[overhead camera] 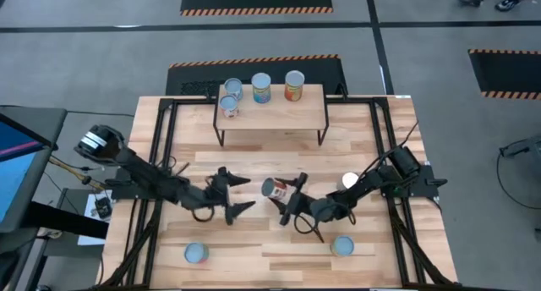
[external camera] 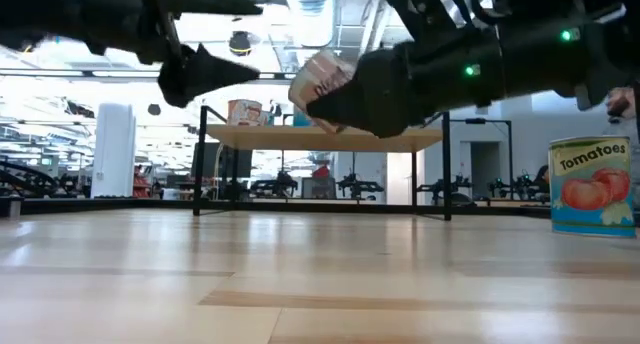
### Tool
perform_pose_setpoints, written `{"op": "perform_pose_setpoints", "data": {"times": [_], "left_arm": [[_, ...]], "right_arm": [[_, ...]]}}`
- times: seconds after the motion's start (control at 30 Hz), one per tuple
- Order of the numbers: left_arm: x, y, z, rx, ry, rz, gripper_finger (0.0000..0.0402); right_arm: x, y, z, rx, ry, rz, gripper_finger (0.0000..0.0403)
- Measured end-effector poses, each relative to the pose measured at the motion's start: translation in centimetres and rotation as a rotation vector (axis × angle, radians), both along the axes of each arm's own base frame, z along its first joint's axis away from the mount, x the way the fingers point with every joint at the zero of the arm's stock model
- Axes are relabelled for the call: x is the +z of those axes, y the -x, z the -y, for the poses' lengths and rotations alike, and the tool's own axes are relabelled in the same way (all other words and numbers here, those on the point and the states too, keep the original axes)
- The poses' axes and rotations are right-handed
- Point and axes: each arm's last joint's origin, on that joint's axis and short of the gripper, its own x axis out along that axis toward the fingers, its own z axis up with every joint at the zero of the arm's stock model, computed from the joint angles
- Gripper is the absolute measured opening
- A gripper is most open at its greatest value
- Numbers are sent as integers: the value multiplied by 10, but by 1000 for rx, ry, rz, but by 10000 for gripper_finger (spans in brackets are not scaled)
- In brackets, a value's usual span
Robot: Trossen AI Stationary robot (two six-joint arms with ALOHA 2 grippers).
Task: Pick and place cans onto a shelf
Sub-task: Put the canned diced tomatoes on the shelf
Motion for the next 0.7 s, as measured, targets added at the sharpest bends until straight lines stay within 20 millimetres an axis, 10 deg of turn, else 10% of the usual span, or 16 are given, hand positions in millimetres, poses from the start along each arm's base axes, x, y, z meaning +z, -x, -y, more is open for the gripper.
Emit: {"op": "perform_pose_setpoints", "data": {"times": [0.7], "left_arm": [[-7, -48, -12, -107, -17, 128, 389]], "right_arm": [[27, -21, -8, -28, 189, -25, 317]]}}
